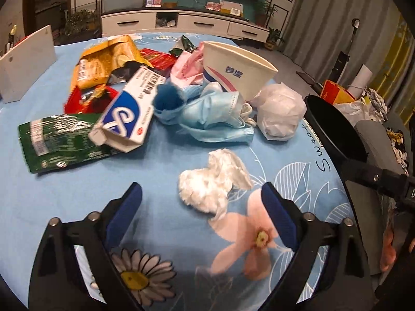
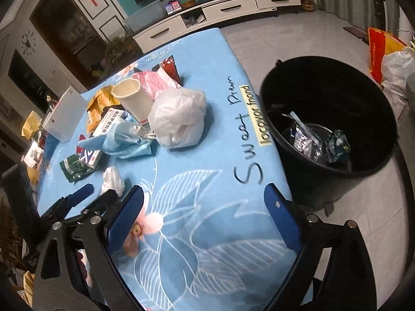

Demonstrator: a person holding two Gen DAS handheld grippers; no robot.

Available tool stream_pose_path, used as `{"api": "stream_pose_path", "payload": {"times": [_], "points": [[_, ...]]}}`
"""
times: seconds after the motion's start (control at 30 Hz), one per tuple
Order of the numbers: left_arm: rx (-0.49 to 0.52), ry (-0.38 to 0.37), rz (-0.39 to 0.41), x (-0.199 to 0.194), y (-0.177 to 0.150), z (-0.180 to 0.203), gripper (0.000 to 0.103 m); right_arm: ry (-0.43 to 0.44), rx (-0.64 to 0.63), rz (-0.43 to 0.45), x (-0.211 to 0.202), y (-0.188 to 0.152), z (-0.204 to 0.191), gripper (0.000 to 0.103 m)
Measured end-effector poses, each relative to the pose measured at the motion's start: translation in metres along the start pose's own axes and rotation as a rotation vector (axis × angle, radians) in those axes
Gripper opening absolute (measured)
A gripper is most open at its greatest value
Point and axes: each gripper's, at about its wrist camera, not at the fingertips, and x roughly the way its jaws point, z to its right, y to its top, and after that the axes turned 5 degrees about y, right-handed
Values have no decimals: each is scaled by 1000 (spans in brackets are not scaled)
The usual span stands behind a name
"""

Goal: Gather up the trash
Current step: 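Grasp the white tissue with the left tool while the right tool grasps the white plastic bag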

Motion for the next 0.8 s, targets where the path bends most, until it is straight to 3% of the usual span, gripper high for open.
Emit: {"api": "stream_pose_path", "payload": {"times": [0.1, 0.2, 0.23, 0.33, 0.63, 0.8], "points": [[18, -1, -14, 10, 3, 4, 74, 8, -8, 8, 8, 9, -4, 92], [21, -2, -20, 16, 4, 4, 52, 36, 4, 12, 15, 18, -4, 92], [23, -7, -24, 18, 5, 4, 38, 42, 7, 15, 18, 21, -4, 92], [26, -31, -9, 13, 7, 2, 28, 52, 9, 29, 23, 28, -4, 92], [-2, -109, 76, -24, 23, -2, 28, 65, -10, 83, 42, 55, -12, 91], [-16, -112, 133, -35, 41, -3, 28, 44, -34, 85, 57, 64, -19, 81]]}}
